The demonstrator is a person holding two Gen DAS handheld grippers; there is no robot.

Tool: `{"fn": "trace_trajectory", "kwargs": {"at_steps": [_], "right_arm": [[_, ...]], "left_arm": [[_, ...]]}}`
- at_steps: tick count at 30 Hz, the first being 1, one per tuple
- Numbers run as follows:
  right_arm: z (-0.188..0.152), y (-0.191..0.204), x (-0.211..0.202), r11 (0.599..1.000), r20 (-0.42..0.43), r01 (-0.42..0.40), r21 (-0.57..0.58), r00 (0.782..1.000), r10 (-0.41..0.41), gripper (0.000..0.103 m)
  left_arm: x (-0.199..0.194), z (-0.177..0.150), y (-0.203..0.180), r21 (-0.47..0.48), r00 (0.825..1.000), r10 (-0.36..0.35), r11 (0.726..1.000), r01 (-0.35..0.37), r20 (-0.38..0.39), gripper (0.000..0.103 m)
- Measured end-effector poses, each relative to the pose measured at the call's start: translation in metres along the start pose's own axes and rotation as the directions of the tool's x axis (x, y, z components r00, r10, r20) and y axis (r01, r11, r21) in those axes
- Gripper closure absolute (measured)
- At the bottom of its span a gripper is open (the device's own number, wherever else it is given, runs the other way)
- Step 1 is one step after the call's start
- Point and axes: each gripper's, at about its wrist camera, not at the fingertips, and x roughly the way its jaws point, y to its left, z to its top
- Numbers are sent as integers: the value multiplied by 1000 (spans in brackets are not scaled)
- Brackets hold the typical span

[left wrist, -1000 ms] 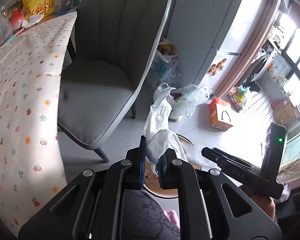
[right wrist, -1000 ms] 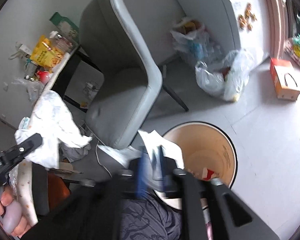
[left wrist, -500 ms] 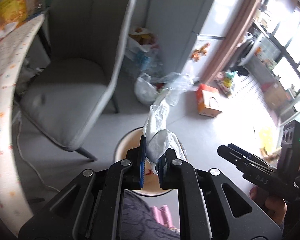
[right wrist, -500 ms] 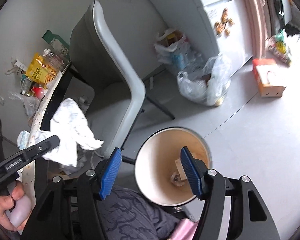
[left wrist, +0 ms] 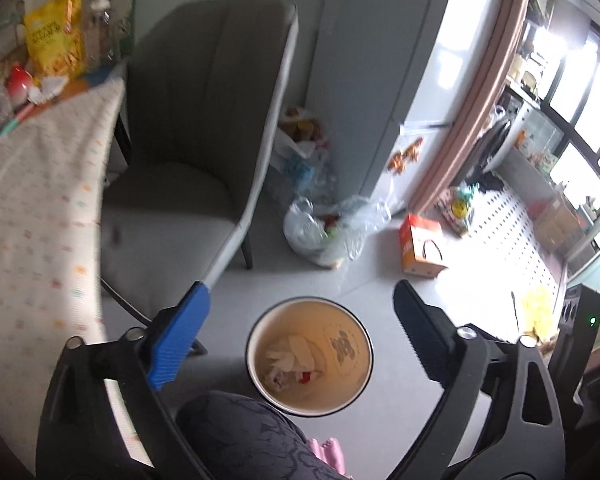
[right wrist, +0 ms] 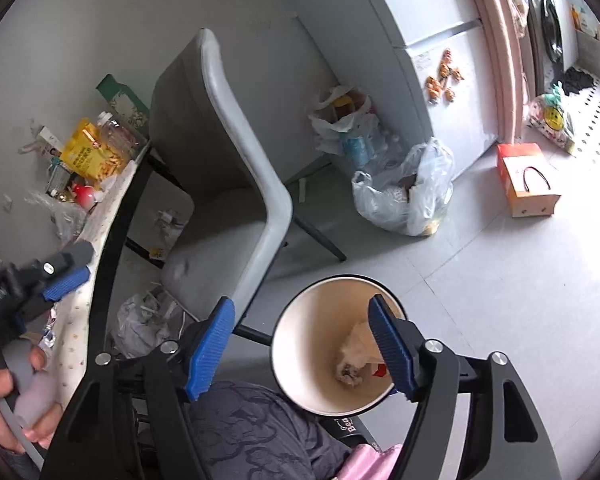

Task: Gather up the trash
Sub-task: 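Bring both tools back over the table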

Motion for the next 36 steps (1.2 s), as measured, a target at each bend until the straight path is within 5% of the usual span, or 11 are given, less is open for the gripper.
{"fn": "trace_trajectory", "kwargs": {"at_steps": [6,13,20,28,36], "right_arm": [[4,38,-19,997,51,-17,-70,998,20,7],[8,84,-46,990,123,-48,-131,990,64,7],[9,136,-57,979,186,5,-206,982,34,7],[-2,184,-53,968,210,65,-242,978,-14,7],[-23,237,-56,944,224,2,-329,972,77,7]], "left_arm": [[-39,6,22,-54,997,18,998,-14,72,6],[-77,6,49,-102,990,49,994,-35,134,6],[-114,-3,83,-163,976,102,984,-71,194,6],[-158,-22,128,-267,913,281,942,-203,296,6],[-190,-50,182,-324,900,288,929,-180,328,6]]}}
